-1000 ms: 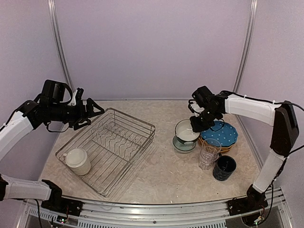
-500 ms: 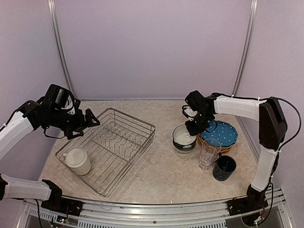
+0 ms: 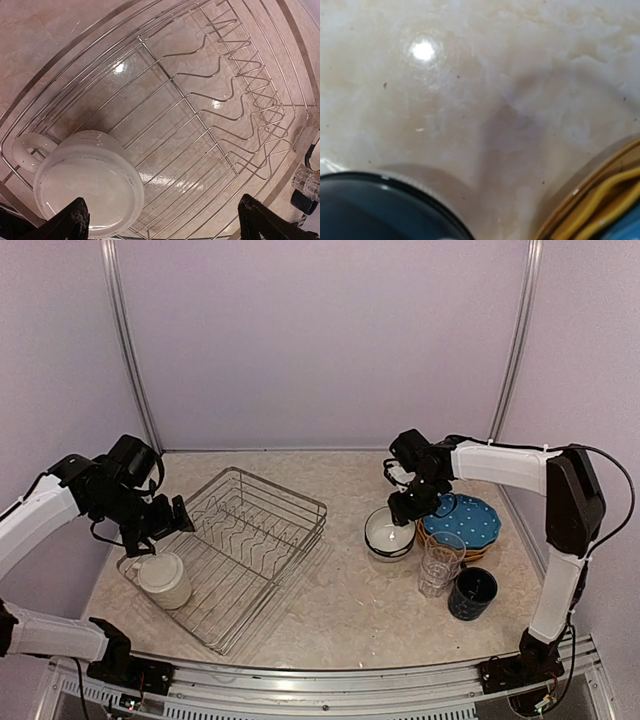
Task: Unload the mixed dishes from the dish rack
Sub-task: Place the bowl in the bowl, then grab the cup from the dish rack.
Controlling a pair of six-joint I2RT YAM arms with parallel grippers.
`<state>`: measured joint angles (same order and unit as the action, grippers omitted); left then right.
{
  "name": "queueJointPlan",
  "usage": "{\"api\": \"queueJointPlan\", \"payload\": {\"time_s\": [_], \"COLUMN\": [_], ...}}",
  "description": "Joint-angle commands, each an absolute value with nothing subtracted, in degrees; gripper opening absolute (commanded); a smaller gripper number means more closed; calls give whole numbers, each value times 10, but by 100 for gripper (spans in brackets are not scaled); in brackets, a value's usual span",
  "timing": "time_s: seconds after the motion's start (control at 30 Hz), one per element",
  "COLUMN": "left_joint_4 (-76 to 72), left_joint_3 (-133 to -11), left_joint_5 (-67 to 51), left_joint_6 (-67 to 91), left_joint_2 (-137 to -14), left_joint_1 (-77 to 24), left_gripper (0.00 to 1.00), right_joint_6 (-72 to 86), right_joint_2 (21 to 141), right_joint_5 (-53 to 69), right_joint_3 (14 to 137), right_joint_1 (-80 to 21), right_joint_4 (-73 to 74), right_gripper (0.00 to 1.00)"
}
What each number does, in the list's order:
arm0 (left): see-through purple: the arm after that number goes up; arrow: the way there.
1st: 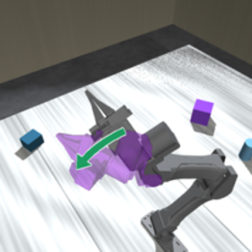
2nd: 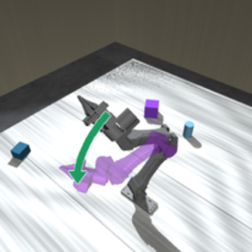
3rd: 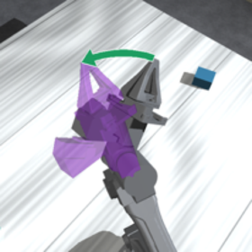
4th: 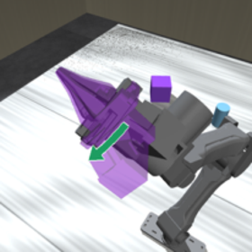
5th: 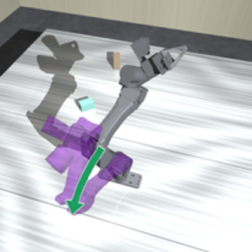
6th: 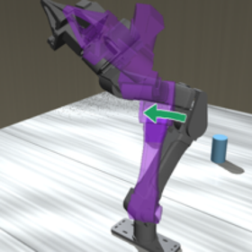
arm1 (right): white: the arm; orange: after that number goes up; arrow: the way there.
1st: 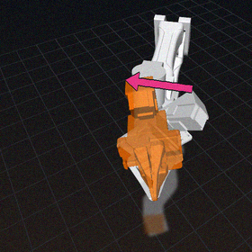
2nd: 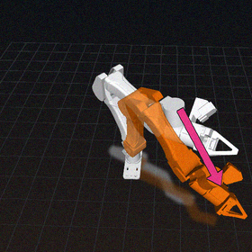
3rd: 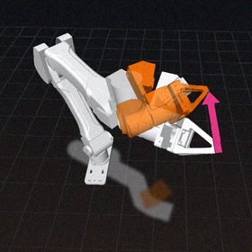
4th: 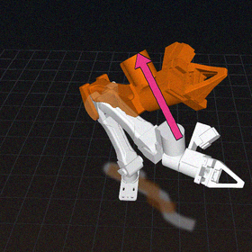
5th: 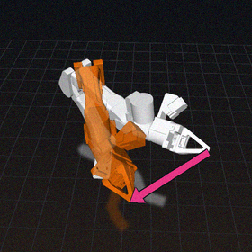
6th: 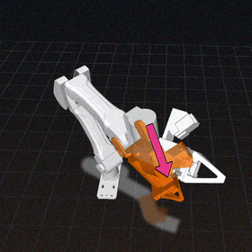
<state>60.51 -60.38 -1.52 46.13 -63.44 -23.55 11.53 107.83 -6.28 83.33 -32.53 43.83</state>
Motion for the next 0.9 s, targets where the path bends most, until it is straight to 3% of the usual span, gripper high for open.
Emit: {"api": "queueJointPlan", "payload": {"time_s": [0.0,0.13,0.27,0.5,0.63,0.87], "left_joint_4": [668,684,669,636,622,634], "left_joint_3": [-595,-585,-565,-539,-532,-535], "left_joint_5": [58,72,78,69,28,11], "left_joint_6": [537,618,703,774,766,802], "left_joint_2": [-627,-621,-596,-547,-563,-612], "left_joint_1": [-220,-195,-177,-101,-41,-30], "left_gripper": [99,99,97,76,72,61], "right_joint_6": [113,113,115,117,119,126], "right_joint_2": [1035,1007,993,958,937,915], "right_joint_5": [-73,-81,-84,-89,-90,-92], "right_joint_3": [836,830,824,803,787,766], "right_joint_1": [-323,-324,-325,-337,-342,-346], "right_joint_4": [432,421,412,395,388,375], "right_gripper": [57,67,69,70,71,71]}}
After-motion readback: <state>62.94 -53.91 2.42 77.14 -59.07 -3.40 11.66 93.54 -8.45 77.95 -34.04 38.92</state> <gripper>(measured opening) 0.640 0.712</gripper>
